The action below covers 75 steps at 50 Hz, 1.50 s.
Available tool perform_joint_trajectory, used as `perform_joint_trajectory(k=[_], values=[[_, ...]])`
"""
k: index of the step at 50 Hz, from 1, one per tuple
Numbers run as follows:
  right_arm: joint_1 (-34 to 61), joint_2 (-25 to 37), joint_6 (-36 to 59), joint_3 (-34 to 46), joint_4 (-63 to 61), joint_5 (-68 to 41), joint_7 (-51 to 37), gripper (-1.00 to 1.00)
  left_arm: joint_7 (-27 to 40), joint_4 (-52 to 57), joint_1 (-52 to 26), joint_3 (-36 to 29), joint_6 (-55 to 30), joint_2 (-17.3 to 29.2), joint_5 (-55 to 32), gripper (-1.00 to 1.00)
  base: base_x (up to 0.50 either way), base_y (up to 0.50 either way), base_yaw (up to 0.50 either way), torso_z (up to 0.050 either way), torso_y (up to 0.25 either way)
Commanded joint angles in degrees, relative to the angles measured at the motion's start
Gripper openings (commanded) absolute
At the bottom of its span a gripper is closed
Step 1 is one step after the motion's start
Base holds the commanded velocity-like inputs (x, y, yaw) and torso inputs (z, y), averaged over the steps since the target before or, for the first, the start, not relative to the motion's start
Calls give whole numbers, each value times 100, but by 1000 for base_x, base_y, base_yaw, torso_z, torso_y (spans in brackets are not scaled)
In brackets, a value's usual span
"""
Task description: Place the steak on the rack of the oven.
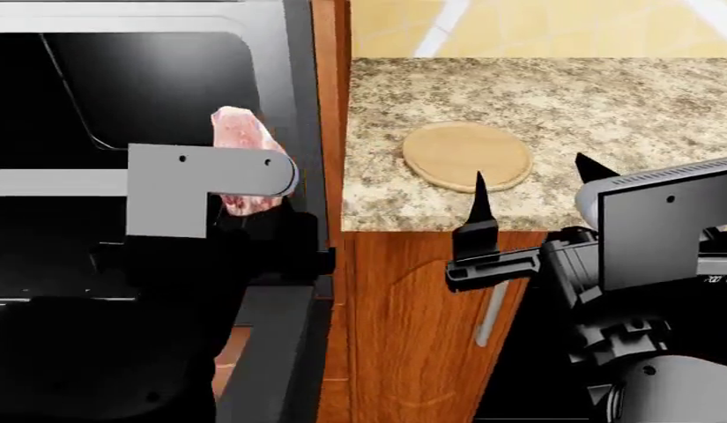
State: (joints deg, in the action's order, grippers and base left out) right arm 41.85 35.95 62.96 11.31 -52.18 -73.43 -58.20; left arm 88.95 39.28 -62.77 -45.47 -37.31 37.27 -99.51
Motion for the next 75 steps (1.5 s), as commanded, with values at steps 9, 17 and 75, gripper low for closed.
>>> perform_joint_trajectory(k=[9,17,75], values=[[278,20,137,86,24,-335,-260,100,-47,86,-237,-493,645,403,29,-100,0,500,0,0,1],[520,58,300,164,49,-691,-553,100,-113,74,-214,-526,675,441,91,-100,0,500,0,0,0],[444,93,62,342,209,-276,-290,100,-1855,-2075,-828,-841,90,221,198,-100,0,183,0,0,0]])
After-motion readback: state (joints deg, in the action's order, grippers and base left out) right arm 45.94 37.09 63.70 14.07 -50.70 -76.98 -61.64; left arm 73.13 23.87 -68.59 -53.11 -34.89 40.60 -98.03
